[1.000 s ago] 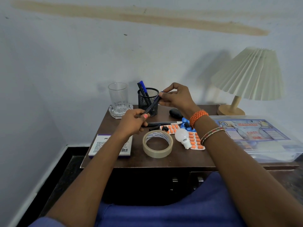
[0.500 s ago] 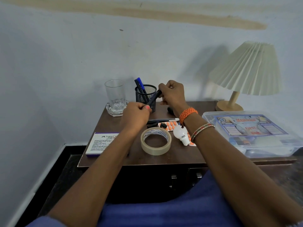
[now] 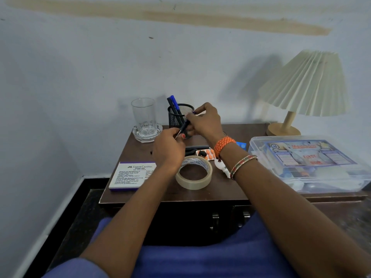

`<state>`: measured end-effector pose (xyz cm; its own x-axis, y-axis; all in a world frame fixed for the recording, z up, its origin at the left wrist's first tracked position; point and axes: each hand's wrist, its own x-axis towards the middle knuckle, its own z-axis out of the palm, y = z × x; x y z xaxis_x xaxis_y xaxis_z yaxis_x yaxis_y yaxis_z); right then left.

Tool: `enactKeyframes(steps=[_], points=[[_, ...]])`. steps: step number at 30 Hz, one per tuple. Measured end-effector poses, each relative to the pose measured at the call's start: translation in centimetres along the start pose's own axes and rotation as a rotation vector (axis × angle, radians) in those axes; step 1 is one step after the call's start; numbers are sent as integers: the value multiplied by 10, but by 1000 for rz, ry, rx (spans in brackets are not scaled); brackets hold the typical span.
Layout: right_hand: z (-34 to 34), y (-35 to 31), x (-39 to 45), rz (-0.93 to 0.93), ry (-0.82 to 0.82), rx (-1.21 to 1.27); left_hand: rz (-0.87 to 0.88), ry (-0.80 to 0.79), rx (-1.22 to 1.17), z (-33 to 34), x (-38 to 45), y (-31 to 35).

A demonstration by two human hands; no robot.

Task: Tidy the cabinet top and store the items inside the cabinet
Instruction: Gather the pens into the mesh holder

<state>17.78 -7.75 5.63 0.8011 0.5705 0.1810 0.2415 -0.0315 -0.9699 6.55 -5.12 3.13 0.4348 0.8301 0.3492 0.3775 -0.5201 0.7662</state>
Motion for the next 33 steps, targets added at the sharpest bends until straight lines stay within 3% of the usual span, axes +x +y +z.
enactKeyframes(steps=[4, 8, 12, 20, 28, 33], points=[[-1, -12, 2, -140, 101, 7, 39, -28, 18, 6, 4, -2], [-9, -42, 13, -483, 342, 100, -180, -117, 25, 8, 15, -20], [-6, -51, 34, -630, 381, 55, -280, -50, 53, 2, 27, -34], [16, -7, 79, -446, 222, -441, -136, -12, 111, -3, 38, -38], [30, 10, 102, -320, 78, -580, 81, -15, 298, 3, 41, -31], [26, 7, 103, -239, -130, -687, 71, -57, 258, 4, 40, -32]])
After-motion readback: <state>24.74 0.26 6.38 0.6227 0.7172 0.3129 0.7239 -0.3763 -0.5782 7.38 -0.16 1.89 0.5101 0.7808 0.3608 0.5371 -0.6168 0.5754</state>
